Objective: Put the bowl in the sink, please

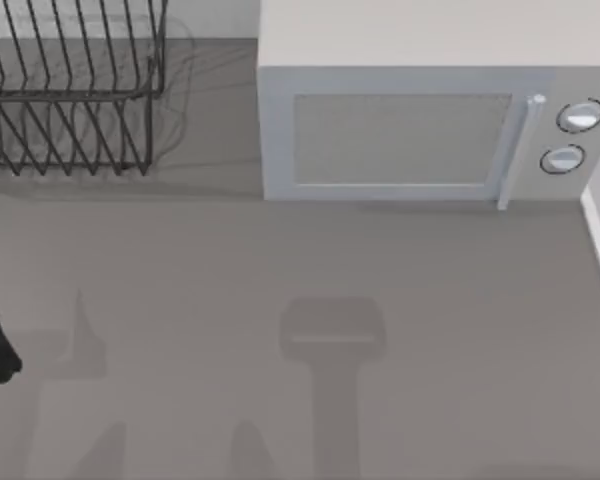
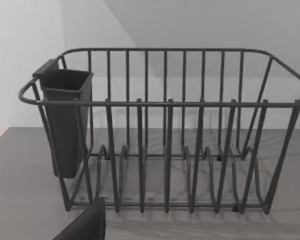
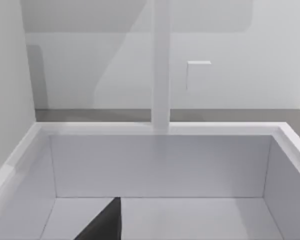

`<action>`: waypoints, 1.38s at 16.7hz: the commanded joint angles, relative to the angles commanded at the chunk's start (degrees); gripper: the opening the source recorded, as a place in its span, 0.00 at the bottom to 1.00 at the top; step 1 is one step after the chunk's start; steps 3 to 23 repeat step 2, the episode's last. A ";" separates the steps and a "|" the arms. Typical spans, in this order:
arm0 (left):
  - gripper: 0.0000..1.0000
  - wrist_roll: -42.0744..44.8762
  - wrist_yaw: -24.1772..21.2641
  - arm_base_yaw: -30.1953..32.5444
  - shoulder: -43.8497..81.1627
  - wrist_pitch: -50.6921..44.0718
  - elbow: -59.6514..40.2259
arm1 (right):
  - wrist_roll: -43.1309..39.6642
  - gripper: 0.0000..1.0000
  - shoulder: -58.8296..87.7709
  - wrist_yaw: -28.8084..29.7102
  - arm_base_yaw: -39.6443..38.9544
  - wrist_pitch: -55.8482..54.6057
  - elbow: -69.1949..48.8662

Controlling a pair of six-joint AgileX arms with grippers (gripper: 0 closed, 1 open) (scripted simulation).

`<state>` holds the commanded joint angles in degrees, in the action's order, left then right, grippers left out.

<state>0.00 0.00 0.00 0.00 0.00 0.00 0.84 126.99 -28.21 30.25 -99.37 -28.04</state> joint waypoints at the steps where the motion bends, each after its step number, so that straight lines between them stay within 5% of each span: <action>1: 1.00 0.00 0.00 0.00 0.00 0.00 0.00 | 0.00 1.00 0.00 0.00 0.00 0.00 0.00; 23: 1.00 0.00 0.00 0.00 0.00 0.00 0.00 | 0.00 1.00 0.00 0.00 0.00 0.00 0.00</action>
